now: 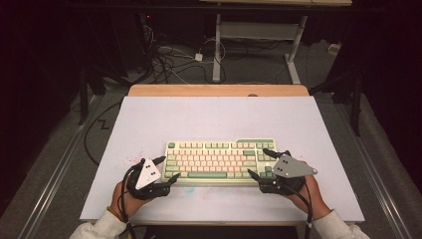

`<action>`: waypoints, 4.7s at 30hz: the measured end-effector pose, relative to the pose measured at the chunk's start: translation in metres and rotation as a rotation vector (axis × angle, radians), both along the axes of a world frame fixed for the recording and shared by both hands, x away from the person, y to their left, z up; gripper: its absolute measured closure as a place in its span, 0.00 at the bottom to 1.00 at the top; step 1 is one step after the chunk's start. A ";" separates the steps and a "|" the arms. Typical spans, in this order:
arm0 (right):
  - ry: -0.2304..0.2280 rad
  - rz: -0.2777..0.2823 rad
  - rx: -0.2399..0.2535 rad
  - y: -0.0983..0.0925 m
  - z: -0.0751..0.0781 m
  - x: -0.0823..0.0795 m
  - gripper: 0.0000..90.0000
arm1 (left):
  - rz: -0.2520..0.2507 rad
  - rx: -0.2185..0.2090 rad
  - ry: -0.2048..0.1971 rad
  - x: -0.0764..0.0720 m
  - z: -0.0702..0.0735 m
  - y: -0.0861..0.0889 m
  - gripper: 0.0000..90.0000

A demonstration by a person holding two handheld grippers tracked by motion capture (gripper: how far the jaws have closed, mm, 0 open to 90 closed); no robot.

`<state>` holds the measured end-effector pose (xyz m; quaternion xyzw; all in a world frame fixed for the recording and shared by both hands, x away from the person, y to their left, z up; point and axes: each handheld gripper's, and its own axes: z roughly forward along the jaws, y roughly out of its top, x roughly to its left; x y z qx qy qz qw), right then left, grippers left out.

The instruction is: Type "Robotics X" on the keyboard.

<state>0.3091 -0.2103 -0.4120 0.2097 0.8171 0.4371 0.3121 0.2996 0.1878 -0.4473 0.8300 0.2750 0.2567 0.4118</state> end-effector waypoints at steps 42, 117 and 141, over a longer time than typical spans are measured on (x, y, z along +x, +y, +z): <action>0.036 -0.025 0.005 -0.029 -0.024 -0.018 0.27 | -0.115 0.087 0.139 0.058 0.020 -0.066 0.96; 0.052 -0.009 -0.044 -0.025 -0.030 -0.016 0.28 | -0.143 0.170 0.055 0.073 0.019 -0.079 0.70; 0.113 0.018 -0.028 -0.030 -0.025 -0.011 1.00 | -0.076 0.089 -0.079 0.053 0.021 -0.056 0.19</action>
